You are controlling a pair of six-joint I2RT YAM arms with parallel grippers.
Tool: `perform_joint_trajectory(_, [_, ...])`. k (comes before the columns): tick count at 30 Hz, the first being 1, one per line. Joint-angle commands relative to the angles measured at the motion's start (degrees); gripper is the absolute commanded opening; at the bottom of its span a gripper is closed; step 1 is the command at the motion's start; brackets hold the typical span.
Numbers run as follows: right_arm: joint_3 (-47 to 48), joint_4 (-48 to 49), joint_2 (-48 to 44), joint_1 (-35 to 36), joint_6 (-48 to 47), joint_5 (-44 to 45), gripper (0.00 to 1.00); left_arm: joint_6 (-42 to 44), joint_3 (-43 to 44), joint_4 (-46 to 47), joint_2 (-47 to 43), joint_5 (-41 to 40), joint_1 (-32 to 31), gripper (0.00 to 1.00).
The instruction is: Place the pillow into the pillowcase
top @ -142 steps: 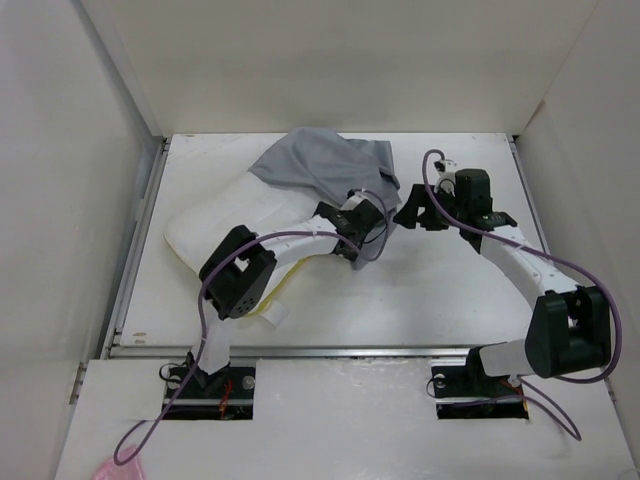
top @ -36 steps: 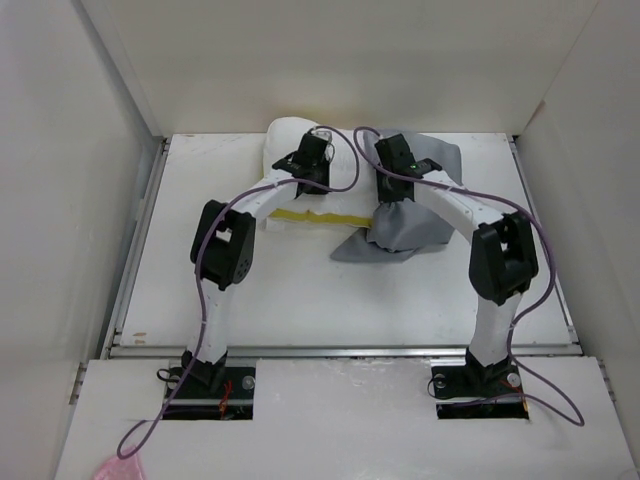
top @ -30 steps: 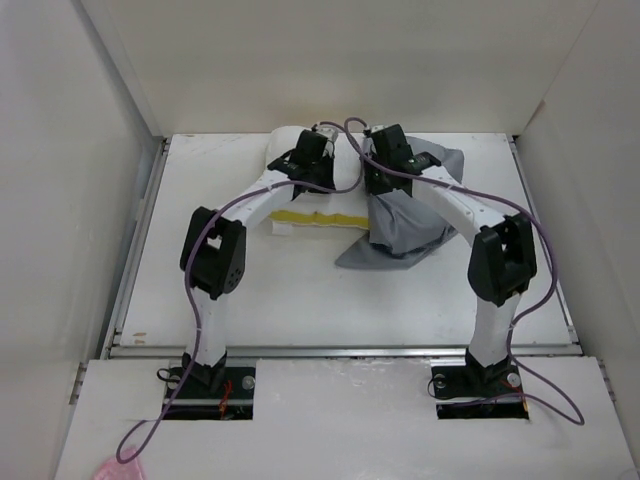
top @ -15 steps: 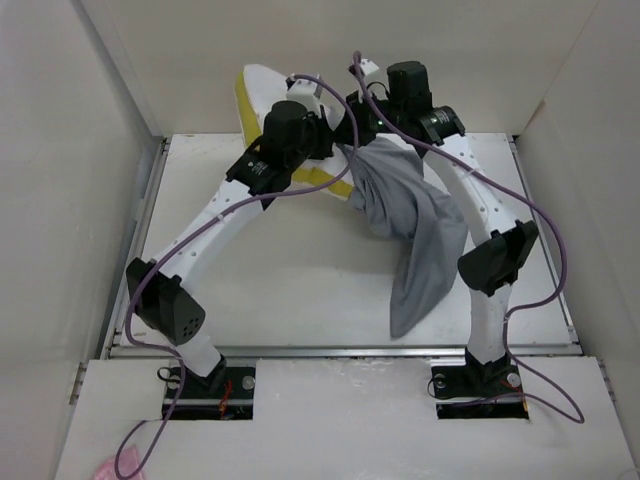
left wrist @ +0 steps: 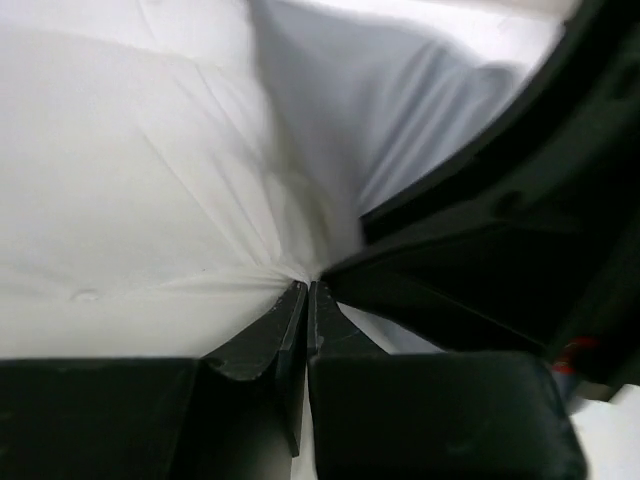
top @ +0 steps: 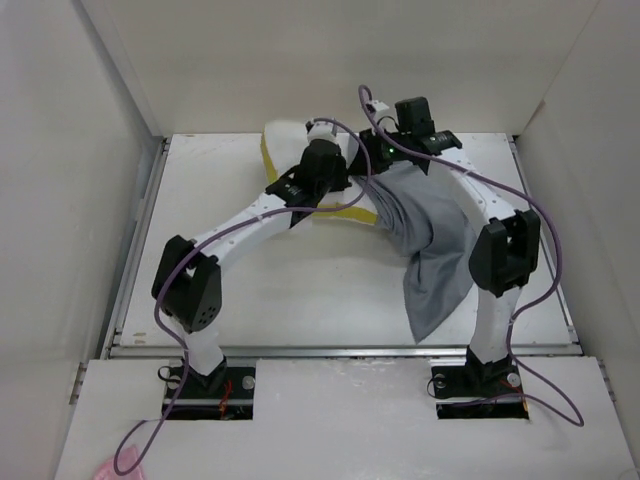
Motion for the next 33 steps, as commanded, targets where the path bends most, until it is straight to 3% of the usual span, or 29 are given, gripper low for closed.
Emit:
perform_joint_trajectory(1, [-5.52,3.60,-3.43,3.18,3.43,-1.20,0.36,-5.01,-1.57,-2.60,5.22,0.36,-1.34,0.00])
perform_joint_trajectory(3, [-8.18,2.19,-5.44,3.17,2.91,4.72,0.57,-5.81,-1.56,-5.09,5.75,-2.01,-1.34,0.03])
perform_joint_trajectory(4, [-9.41,2.19,-6.41,2.65,2.90,9.27,0.70,-5.81,-2.34,-5.80,5.05,-2.02,-1.34,0.09])
perform_joint_trajectory(6, [-13.01,2.19,-10.26,2.65,2.90,12.73,0.76,-5.81,-3.75,-6.59,3.73,-2.64,-1.34,0.41])
perform_joint_trajectory(8, [-16.51,1.57,-13.61,2.65,2.90,18.51,0.80,-5.81,-5.94,-7.29,1.10,-2.64,-1.34,0.65])
perform_joint_trajectory(11, [-21.53,1.04,-21.87,2.65,4.12,29.12,0.83,-2.57,-7.27,-8.61,-2.68,-2.64,-1.86,0.84])
perform_joint_trajectory(12, [-25.20,0.26,-23.97,2.04,5.18,32.31,0.84,-1.60,-7.97,-9.49,-3.56,-2.64,-1.86,0.86])
perform_joint_trajectory(13, [-27.33,-0.44,-28.09,2.03,7.80,34.69,0.85,-0.37,-7.98,-10.02,-4.35,-3.33,-1.86,1.00])
perform_joint_trajectory(15, [-34.16,-1.32,-31.54,0.72,10.27,38.83,0.91,4.46,-8.68,-11.41,-5.77,-4.21,-2.39,1.00])
perform_joint_trajectory(19, [-44.71,-3.35,-35.41,-1.39,15.02,37.36,0.92,11.48,-8.68,-12.04,-4.63,-8.17,-2.39,1.00])
perform_joint_trajectory(22, [-51.49,-0.64,-35.42,-2.09,17.92,35.09,0.92,13.18,-5.80,-10.99,0.72,-4.93,-0.99,1.00])
perform_joint_trajectory(25, [-53.01,4.63,-33.58,-3.24,18.55,34.37,0.92,13.18,-3.76,-10.99,6.61,-1.34,-0.46,0.92])
perform_joint_trajectory(29, [-50.05,14.82,-28.23,-5.60,16.70,33.85,0.93,14.14,-6.20,-9.76,9.70,4.75,-0.46,0.67])
perform_joint_trajectory(30, [-48.28,17.19,-24.65,-6.22,16.09,32.97,0.93,13.10,-7.09,-9.76,9.70,5.27,-0.46,0.46])
perform_joint_trajectory(33, [-42.05,22.11,-20.14,-6.23,14.51,30.60,0.93,11.24,-11.74,-9.76,8.48,7.02,-0.46,0.28])
